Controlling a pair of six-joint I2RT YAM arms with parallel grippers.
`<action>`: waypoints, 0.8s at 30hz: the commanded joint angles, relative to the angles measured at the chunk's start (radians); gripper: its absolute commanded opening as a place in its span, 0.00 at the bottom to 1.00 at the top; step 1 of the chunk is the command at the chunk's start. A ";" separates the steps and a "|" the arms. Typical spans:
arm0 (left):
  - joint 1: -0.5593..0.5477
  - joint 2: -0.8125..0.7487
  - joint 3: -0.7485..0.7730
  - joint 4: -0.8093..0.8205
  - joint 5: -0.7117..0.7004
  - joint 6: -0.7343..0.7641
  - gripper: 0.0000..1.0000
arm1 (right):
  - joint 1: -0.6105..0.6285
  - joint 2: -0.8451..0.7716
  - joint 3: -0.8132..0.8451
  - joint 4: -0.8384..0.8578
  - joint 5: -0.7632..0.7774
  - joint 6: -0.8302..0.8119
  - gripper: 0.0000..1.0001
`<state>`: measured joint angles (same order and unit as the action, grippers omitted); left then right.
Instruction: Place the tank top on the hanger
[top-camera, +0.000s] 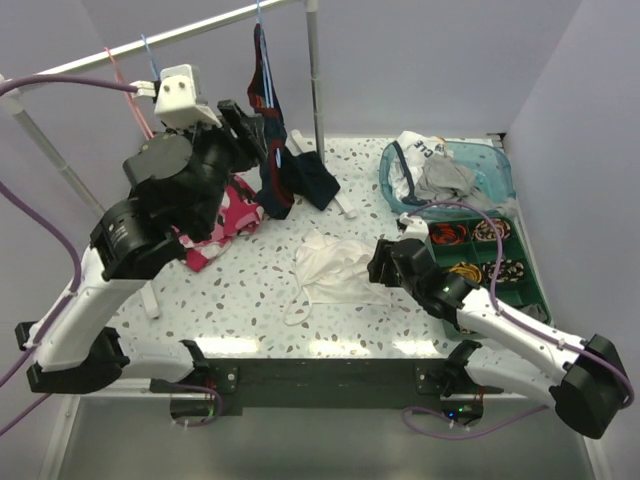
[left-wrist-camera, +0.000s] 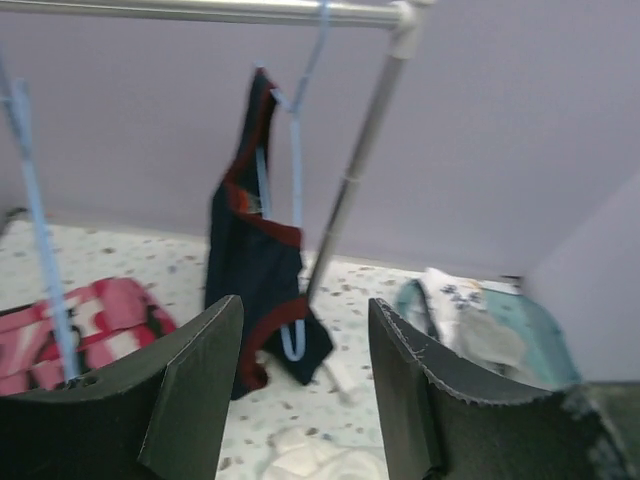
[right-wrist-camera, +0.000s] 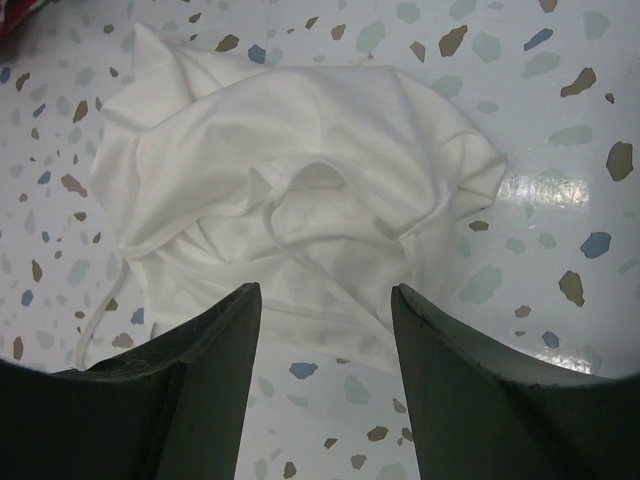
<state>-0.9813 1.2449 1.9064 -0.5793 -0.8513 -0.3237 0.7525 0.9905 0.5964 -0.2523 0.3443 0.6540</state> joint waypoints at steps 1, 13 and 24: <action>0.049 0.057 0.100 -0.208 -0.301 0.064 0.58 | 0.004 0.013 0.049 0.042 -0.027 -0.014 0.59; 0.426 0.152 0.154 -0.313 -0.057 0.058 0.59 | 0.004 0.000 0.083 0.012 -0.067 -0.043 0.59; 0.641 0.234 0.140 -0.228 0.150 0.083 0.54 | 0.004 -0.010 0.077 0.004 -0.077 -0.040 0.59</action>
<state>-0.3828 1.4448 2.0335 -0.8677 -0.7830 -0.2668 0.7525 1.0019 0.6430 -0.2611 0.2703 0.6247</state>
